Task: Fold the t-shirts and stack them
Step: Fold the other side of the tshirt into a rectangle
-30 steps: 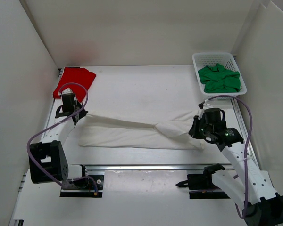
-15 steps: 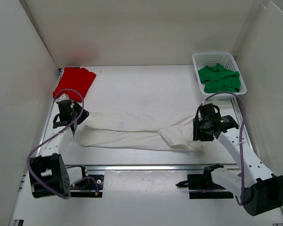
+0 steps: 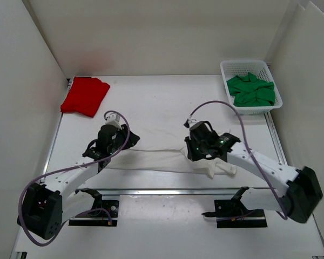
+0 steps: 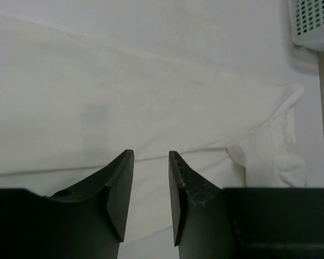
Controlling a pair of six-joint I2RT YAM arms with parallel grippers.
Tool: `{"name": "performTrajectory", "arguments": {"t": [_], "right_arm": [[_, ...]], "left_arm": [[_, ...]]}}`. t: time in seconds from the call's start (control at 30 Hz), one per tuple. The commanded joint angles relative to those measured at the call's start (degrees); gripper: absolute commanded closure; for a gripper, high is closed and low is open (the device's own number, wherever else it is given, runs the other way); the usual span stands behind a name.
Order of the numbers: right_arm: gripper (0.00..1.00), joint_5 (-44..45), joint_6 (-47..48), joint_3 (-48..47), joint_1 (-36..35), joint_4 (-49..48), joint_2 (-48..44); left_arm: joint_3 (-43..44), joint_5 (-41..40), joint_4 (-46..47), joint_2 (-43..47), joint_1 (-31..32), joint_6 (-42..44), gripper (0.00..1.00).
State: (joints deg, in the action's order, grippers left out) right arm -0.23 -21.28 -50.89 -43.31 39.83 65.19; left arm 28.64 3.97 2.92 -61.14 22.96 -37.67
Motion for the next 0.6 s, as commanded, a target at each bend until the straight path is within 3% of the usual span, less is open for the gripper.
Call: {"name": "performTrajectory", "arguments": {"t": [0.0,0.1,0.23,0.57], "right_arm": [[0.96,0.0,-0.3,1.9,-1.7,-9.9,6.5],[0.89,-1.4,1.7,1.1,-1.5,-13.2,12.5],[0.83,3.2,2.1,0.9,-0.1,-10.9,17.7],[0.73,12.4,1.4,2.5,0.5,-9.0,20.8]], "left_arm": [[-2.6,0.9,4.2,1.6,2.1,-2.8,0.57],[-4.6,1.6,5.9,2.3,2.8,-3.0,0.57],[-6.1,3.0,6.7,3.0,1.6,-3.0,0.58],[-6.8,3.5,8.4,2.0,1.8,-3.5,0.57]]}}
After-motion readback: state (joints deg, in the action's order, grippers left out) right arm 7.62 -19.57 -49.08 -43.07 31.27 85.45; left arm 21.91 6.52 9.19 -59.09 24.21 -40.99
